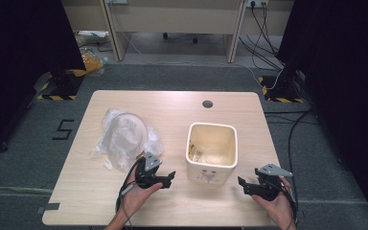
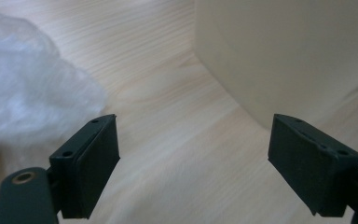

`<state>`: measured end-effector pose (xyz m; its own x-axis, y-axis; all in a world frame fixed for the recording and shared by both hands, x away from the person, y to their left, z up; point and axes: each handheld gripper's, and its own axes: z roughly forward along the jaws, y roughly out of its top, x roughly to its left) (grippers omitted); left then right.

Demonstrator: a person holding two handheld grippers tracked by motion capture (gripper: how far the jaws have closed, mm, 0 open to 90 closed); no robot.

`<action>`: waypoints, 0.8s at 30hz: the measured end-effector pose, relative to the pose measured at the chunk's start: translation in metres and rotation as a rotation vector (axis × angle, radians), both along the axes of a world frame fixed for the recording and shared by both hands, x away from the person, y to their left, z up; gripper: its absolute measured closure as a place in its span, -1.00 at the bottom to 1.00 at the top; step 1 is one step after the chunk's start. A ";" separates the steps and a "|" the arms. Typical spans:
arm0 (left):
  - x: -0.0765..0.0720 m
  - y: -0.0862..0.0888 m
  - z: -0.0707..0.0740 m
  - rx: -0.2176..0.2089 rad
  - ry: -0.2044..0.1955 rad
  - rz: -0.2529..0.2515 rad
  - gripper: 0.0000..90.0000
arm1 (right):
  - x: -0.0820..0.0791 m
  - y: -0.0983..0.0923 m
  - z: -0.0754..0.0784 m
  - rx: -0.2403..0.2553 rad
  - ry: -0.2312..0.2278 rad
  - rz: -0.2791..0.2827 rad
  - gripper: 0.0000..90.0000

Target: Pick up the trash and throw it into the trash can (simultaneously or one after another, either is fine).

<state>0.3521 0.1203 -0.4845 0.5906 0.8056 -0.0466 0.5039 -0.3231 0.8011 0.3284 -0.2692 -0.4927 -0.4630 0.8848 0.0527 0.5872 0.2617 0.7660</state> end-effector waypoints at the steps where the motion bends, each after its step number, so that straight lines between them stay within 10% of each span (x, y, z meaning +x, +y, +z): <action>1: 0.006 -0.004 0.001 0.002 0.001 0.000 -0.65 | 0.002 0.002 0.002 0.001 -0.009 0.001 -0.53; 10: 0.027 -0.033 -0.002 0.030 -0.002 -0.003 -0.59 | 0.020 0.015 0.013 0.008 -0.030 0.028 -0.52; 24: 0.033 -0.029 0.004 0.064 -0.005 0.019 -0.46 | 0.030 0.029 0.015 -0.025 -0.026 0.041 -0.46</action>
